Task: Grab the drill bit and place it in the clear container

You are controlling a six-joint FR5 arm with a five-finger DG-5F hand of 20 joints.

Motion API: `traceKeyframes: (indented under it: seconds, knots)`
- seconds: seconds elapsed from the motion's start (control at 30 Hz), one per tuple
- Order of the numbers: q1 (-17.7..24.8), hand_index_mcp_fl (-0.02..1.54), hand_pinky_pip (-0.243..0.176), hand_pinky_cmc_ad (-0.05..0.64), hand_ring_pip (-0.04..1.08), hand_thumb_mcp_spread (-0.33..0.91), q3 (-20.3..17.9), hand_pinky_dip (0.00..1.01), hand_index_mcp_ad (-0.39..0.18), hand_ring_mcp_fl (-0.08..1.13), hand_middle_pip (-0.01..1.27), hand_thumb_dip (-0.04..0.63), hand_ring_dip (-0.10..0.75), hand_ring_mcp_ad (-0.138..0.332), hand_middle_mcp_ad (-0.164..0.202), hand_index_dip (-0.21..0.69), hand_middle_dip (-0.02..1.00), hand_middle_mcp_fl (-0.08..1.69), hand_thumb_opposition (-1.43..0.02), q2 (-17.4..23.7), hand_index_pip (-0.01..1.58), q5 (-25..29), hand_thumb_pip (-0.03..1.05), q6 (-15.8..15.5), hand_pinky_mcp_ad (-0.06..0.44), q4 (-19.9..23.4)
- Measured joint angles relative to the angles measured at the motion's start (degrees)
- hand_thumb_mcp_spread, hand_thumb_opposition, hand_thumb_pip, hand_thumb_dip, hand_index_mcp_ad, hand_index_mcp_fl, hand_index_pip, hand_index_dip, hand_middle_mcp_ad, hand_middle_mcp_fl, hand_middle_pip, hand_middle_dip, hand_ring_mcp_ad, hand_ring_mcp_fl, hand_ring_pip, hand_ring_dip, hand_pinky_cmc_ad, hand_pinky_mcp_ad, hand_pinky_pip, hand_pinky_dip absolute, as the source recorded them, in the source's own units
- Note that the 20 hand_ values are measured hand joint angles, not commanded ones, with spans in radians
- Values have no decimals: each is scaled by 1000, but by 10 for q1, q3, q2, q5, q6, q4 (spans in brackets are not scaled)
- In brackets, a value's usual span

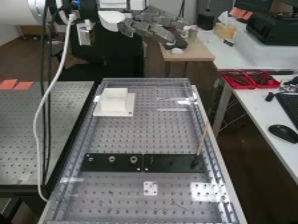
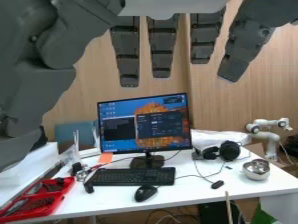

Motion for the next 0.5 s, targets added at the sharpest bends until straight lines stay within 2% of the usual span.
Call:
traceKeyframes:
  seconds: [0.5]
  knots:
    - [0, 374, -93, 463, 110, 325, 0, 325, -59, 31, 138, 72, -19, 208, 75, 251, 136, 150, -712, -1, 68, 0, 183, 0, 307, 1]
